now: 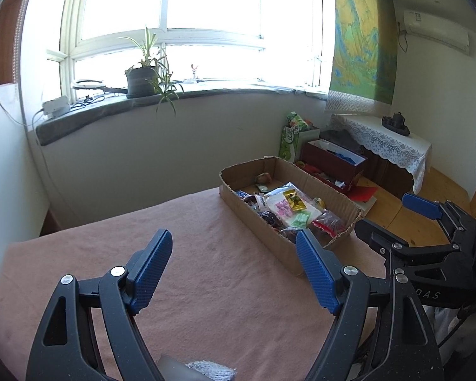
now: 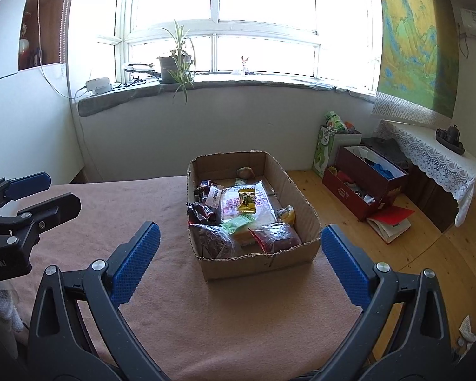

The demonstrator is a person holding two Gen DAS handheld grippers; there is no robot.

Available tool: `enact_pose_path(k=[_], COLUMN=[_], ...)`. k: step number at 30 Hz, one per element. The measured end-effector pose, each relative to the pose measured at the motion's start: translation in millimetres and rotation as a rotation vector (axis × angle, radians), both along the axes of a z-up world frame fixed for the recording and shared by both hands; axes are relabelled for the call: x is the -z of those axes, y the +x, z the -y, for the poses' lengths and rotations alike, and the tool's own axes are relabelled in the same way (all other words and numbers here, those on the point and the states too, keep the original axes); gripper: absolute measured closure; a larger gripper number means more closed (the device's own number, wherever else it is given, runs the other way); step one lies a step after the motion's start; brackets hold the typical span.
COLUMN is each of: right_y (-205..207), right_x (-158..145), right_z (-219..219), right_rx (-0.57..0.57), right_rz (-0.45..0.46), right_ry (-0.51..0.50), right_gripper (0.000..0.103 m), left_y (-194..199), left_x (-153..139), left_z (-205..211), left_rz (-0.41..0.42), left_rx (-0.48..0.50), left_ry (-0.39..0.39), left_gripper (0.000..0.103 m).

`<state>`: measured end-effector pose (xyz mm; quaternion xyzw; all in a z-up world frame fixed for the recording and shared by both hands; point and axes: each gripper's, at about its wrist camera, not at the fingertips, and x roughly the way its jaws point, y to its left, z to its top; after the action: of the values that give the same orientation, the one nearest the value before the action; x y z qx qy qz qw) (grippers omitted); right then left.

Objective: Organize snacks

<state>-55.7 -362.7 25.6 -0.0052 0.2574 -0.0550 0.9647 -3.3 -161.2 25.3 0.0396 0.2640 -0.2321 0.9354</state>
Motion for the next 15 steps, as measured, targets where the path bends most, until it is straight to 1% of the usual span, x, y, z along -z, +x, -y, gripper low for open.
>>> enact_pose_path(k=[15], right_y=[0.5], right_x=[2.1], right_z=[-3.6], right_rx=[-0.009], right_rz=[-0.003], right_ry=[-0.005], right_gripper=[0.000], left_y=[-3.8], left_x=[1.0], left_z=[4.0], left_rz=[0.002], left_rx=[0.004], left_ry=[0.003], left_gripper=[0.022])
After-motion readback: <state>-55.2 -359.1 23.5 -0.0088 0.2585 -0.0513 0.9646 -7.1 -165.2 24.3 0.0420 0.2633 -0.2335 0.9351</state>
